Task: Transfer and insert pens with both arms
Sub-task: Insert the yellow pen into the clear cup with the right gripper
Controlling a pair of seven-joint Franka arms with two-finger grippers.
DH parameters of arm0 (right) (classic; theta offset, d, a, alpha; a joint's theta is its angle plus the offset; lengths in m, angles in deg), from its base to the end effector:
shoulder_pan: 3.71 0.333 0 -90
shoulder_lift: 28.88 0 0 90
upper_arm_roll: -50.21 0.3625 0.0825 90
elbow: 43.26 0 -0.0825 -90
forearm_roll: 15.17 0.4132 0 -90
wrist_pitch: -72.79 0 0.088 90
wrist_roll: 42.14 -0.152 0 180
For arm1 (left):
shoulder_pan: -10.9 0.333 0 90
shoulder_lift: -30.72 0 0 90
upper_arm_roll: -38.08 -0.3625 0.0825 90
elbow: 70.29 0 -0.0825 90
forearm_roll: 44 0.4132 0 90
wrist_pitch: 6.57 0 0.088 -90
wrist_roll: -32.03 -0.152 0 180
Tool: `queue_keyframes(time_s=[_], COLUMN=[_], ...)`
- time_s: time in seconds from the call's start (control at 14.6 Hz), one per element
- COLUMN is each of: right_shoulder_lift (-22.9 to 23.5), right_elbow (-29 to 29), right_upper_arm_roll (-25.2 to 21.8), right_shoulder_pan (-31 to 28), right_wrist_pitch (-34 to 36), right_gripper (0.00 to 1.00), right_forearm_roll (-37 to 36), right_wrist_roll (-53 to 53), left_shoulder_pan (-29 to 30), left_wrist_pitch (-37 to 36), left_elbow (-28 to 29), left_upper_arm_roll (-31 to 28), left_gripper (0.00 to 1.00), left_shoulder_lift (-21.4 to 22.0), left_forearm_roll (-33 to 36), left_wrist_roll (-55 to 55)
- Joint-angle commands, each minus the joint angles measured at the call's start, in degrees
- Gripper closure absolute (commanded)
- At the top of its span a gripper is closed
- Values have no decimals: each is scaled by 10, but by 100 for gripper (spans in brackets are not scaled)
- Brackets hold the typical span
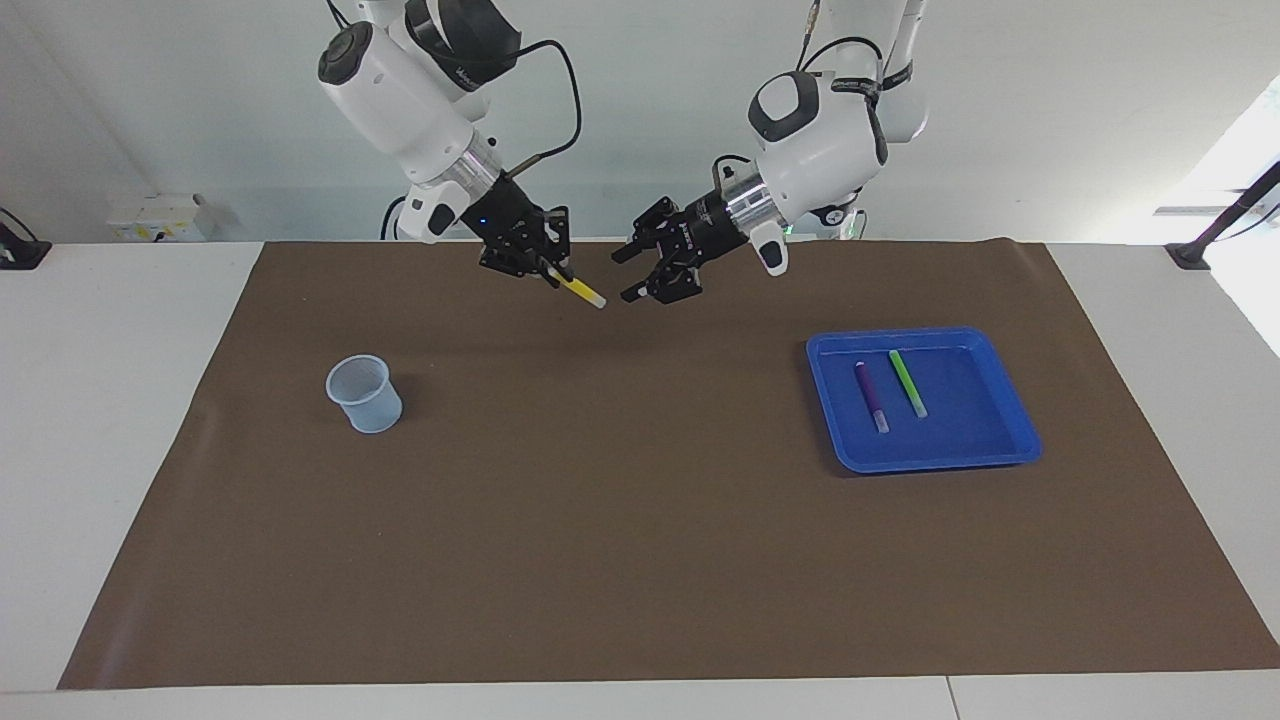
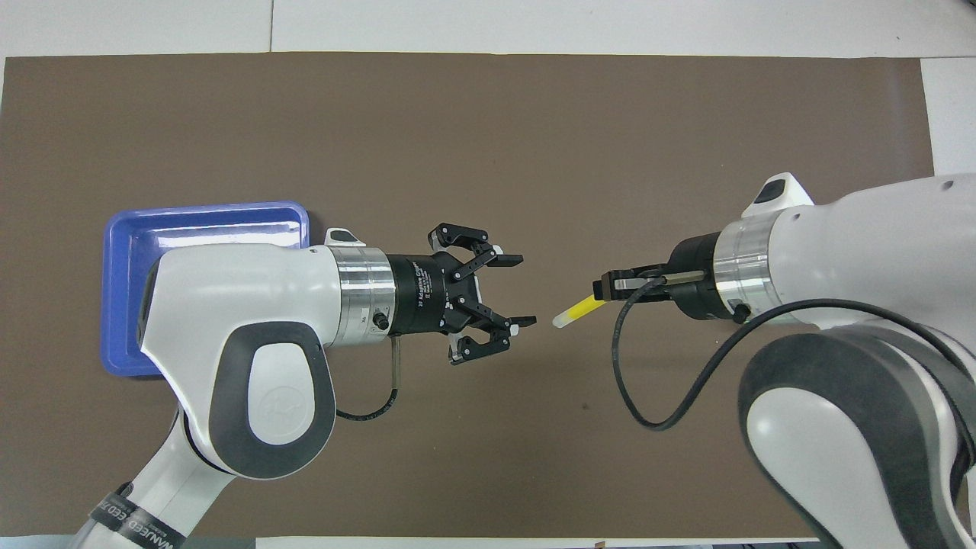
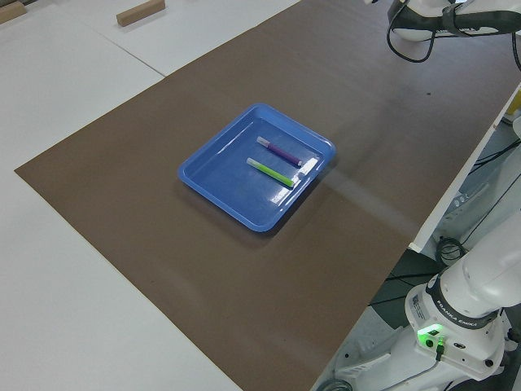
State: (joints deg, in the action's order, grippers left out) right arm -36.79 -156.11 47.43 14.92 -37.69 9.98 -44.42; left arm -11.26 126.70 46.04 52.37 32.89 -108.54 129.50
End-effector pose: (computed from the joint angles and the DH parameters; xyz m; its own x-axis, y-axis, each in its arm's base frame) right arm 0.5235 0.1967 0.5442 0.9948 0.0907 0.0467 0.1019 -0.9023 -0.4188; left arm 0.4743 -0.4088 0.5147 -0.1677 0.5631 -0.8092 0.9858 0.1059 -0.1306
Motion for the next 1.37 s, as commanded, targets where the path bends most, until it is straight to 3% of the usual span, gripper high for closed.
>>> queue_keyframes(time_s=[0.0, 0.27, 0.48, 0.62, 0.75, 0.96, 1.17, 1.3], right_shoulder_lift=[9, 36, 40, 53, 64, 62, 55, 54], right_elbow=[46, 106, 83, 67, 47, 5, -55, -68], right_upper_arm_roll=[2, 1, 0, 0, 0, 0, 0, 0], right_shoulder_pan=[-47, -104, -149, -181, -198, -220, -229, -233], right_wrist_pitch=[66, 104, 91, 71, 63, 28, -31, -40], right_gripper=[100, 100, 100, 100, 100, 100, 100, 100], right_forearm_roll=[-74, -166, -211, -212, -215, -216, -216, -216], right_wrist_roll=[78, 204, 302, 322, 342, 364, 365, 364], left_shoulder_pan=[4, 27, 57, 60, 66, 115, 182, 214], left_wrist_pitch=[1, -27, -86, -116, -135, -220, -290, -300], left_elbow=[19, 14, 3, 1, -2, -10, -9, -5], left_upper_arm_roll=[-7, -8, -8, -8, -9, -9, -9, -9], left_gripper=[0, 0, 0, 0, 0, 0, 0, 0], left_shoulder_lift=[16, 14, 12, 13, 12, 13, 14, 11], left_forearm_roll=[6, 85, 199, 236, 258, 331, 375, 428], left_wrist_roll=[3, -3, -5, -39, -90, -189, -355, -461])
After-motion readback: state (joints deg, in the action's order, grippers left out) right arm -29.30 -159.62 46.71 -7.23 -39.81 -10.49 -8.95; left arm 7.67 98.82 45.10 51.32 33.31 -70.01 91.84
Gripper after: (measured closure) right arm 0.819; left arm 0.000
